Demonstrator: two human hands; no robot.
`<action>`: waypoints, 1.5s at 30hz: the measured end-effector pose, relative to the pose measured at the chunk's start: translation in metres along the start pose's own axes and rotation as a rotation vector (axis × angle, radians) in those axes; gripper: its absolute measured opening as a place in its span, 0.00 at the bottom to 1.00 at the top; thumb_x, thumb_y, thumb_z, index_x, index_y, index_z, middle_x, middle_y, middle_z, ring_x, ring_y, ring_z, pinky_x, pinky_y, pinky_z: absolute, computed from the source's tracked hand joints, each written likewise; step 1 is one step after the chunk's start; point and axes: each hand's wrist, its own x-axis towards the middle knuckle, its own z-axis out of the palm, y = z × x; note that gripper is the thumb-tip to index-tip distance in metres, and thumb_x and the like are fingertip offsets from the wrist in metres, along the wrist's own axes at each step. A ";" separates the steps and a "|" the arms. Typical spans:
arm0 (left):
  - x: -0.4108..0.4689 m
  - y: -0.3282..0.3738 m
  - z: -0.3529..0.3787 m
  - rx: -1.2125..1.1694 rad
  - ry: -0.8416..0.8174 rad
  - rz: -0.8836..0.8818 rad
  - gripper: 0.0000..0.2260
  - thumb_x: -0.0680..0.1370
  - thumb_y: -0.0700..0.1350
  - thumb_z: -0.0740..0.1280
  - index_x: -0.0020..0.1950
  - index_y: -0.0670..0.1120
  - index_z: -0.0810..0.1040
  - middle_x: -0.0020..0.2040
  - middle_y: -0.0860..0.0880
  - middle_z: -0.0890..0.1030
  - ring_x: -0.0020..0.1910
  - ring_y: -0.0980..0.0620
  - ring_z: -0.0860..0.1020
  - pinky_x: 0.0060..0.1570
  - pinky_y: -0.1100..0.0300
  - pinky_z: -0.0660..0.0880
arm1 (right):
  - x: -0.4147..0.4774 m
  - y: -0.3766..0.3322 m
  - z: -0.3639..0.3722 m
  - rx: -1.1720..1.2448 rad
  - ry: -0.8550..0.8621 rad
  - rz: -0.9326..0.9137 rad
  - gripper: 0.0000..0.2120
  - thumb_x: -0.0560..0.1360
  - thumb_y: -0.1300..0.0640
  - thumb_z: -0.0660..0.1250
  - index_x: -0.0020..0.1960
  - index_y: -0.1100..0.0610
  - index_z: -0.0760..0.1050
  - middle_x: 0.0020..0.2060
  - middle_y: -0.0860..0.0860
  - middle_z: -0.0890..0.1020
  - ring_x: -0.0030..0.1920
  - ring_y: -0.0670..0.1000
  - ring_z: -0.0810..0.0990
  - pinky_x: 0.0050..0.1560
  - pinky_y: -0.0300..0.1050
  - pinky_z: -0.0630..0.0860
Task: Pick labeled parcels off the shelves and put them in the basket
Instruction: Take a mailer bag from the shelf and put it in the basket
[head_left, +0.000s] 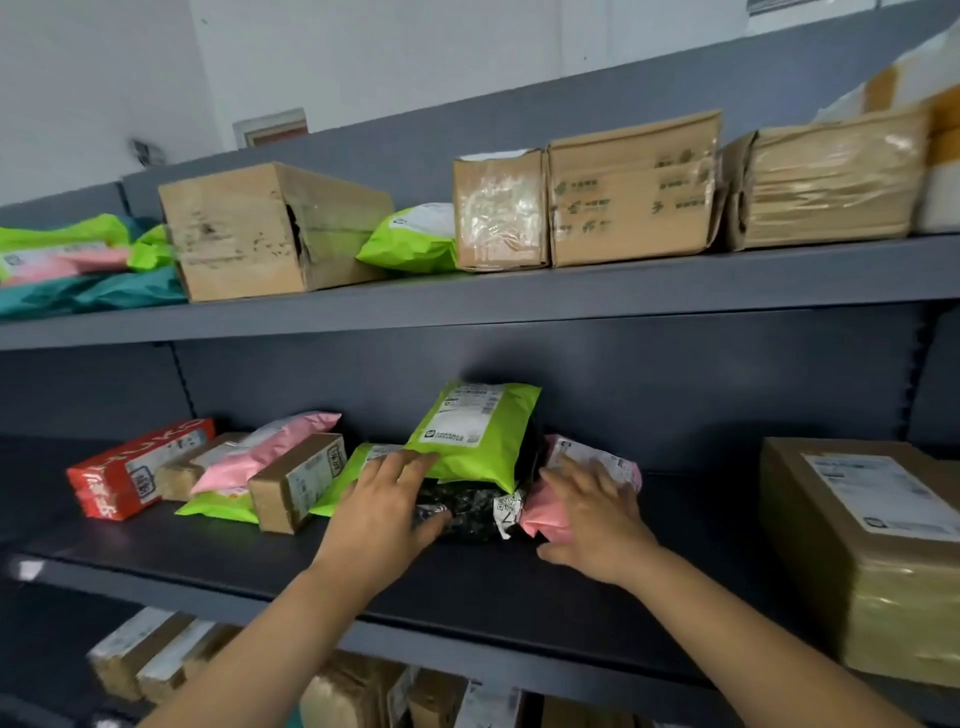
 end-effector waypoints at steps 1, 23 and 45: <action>0.006 0.000 0.006 -0.017 -0.008 0.003 0.30 0.67 0.58 0.74 0.66 0.49 0.72 0.59 0.49 0.76 0.57 0.43 0.76 0.50 0.47 0.78 | 0.003 0.003 0.004 -0.041 -0.044 -0.002 0.40 0.71 0.43 0.69 0.76 0.46 0.52 0.76 0.43 0.50 0.76 0.54 0.42 0.71 0.65 0.46; 0.069 -0.031 0.049 -0.404 0.132 0.114 0.23 0.73 0.42 0.69 0.68 0.49 0.73 0.67 0.39 0.73 0.57 0.34 0.76 0.58 0.44 0.74 | -0.008 0.016 -0.035 0.318 0.242 0.262 0.29 0.73 0.44 0.67 0.71 0.50 0.65 0.68 0.48 0.69 0.67 0.48 0.69 0.65 0.37 0.61; 0.069 0.110 0.056 -0.465 -0.097 0.688 0.17 0.74 0.38 0.66 0.63 0.46 0.77 0.65 0.45 0.74 0.61 0.44 0.73 0.56 0.52 0.75 | -0.038 0.062 -0.055 0.159 0.244 0.554 0.31 0.78 0.61 0.62 0.77 0.51 0.52 0.71 0.60 0.63 0.69 0.58 0.66 0.64 0.39 0.62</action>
